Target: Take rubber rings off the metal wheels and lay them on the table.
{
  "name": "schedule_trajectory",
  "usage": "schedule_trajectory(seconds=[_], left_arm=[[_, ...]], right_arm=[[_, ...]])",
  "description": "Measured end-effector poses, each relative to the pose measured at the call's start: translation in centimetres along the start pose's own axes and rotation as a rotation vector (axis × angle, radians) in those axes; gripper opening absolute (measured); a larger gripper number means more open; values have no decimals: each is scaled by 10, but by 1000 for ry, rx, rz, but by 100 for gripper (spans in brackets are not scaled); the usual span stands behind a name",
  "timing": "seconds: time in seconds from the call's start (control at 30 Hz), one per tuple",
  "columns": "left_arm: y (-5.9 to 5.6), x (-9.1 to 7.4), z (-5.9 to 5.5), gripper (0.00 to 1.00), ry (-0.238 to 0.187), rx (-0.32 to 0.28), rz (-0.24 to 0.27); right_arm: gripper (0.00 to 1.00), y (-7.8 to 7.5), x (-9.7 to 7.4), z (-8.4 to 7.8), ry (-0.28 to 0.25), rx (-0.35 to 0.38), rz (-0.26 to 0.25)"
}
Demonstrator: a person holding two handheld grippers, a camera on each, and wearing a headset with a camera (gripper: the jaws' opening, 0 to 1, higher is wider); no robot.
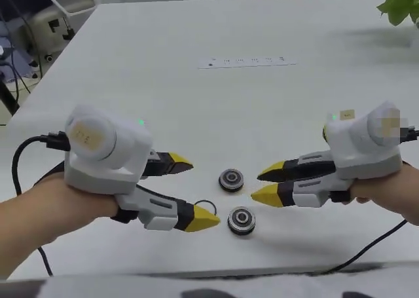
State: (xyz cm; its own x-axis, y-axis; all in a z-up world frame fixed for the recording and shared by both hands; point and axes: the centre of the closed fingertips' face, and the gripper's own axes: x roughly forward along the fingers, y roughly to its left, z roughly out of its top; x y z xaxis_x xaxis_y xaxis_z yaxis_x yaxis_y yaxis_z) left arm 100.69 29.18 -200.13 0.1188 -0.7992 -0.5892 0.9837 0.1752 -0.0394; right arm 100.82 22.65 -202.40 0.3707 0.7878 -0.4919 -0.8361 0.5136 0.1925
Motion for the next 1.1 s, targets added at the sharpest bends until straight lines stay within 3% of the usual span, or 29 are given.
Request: schedule_trajectory(seconds=[0.4, 0.77, 1.1], left_arm=[[-9, 16, -5, 54, 31, 3, -47], [-16, 31, -9, 50, 62, 14, -87], [-20, 44, -11, 42, 82, 5, -117]], right_arm=[[25, 2, -2, -14, 18, -4, 13], [25, 6, 0, -34, 69, -23, 34], [24, 12, 5, -40, 88, -29, 59]])
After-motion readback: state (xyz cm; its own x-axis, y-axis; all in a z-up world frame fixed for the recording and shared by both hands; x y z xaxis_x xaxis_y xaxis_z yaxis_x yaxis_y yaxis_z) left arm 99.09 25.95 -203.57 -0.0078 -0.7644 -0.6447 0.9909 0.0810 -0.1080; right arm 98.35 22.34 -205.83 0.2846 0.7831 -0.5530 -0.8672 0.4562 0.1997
